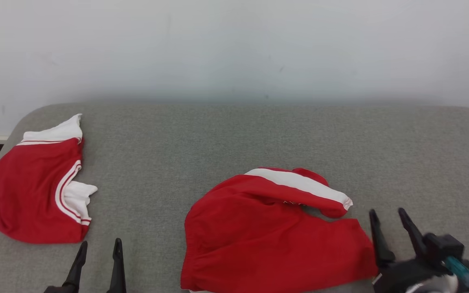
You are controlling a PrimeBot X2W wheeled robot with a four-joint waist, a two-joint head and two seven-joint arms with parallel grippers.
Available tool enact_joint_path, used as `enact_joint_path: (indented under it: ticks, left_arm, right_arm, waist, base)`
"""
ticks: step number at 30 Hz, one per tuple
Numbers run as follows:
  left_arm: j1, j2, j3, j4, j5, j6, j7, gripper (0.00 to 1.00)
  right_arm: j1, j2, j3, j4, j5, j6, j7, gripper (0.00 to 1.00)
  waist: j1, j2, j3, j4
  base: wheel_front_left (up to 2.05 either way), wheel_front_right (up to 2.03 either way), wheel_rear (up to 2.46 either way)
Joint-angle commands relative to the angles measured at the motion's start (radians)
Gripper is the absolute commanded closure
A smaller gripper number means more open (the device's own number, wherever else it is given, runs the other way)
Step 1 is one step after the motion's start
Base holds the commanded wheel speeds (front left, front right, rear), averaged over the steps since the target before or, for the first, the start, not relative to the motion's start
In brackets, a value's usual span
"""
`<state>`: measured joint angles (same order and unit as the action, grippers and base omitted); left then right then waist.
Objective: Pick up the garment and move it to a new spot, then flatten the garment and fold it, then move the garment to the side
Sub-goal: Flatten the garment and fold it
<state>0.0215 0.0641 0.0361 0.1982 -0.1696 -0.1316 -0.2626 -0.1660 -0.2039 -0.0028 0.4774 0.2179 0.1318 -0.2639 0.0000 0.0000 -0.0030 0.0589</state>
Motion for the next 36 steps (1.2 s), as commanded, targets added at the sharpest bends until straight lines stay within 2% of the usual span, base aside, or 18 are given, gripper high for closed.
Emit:
enact_joint_path:
  ticks: [1,7,11,22,34,35,36]
  left_arm:
    - [0.015,0.000,0.007,-0.009,0.008,0.002,-0.003,0.00]
    - [0.014,0.002,0.017,-0.013,0.006,0.002,-0.003,0.00]
    - [0.015,0.001,0.014,-0.013,0.007,0.002,-0.003,0.00]
    - [-0.005,0.002,-0.018,0.005,-0.001,0.002,-0.003,0.00]
    - [-0.010,-0.006,-0.020,0.004,-0.011,0.002,-0.003,0.00]
    - [-0.010,-0.007,-0.019,0.003,-0.011,0.002,-0.003,0.00]
    - [-0.011,-0.008,-0.018,0.003,-0.011,0.002,-0.003,0.00]
  right_arm:
    - [0.056,0.005,-0.018,-0.055,-0.011,-0.002,0.000,0.00]
    - [0.131,0.007,-0.025,-0.104,-0.017,-0.002,0.000,0.00]
    - [0.107,-0.006,-0.003,-0.092,-0.020,-0.002,0.000,0.00]
    - [-0.079,-0.078,0.106,0.081,0.004,-0.002,0.108,0.00]
    - [-0.144,-0.129,0.198,0.230,0.071,-0.002,0.277,0.00]
    - [-0.151,-0.128,0.209,0.238,0.074,-0.002,0.285,0.09]
    - [-0.156,-0.127,0.224,0.246,0.078,-0.002,0.291,0.73]
  waist:
    - [0.0000,0.0000,0.000,-0.019]
    - [0.0000,0.0000,0.002,-0.038]
    - [0.0000,0.0000,0.002,-0.042]
    - [0.0000,0.0000,0.002,0.006]
    - [0.0000,0.0000,0.027,0.048]
    - [0.0000,0.0000,0.029,0.047]
    - [0.0000,0.0000,0.031,0.046]
  base:
    - [0.00,0.00,0.00]
    - [0.00,0.00,0.00]
    - [0.00,0.00,0.00]
    - [0.00,0.00,0.00]
    - [0.00,0.00,0.00]
    - [0.00,0.00,0.00]
    - [0.00,0.00,0.00]
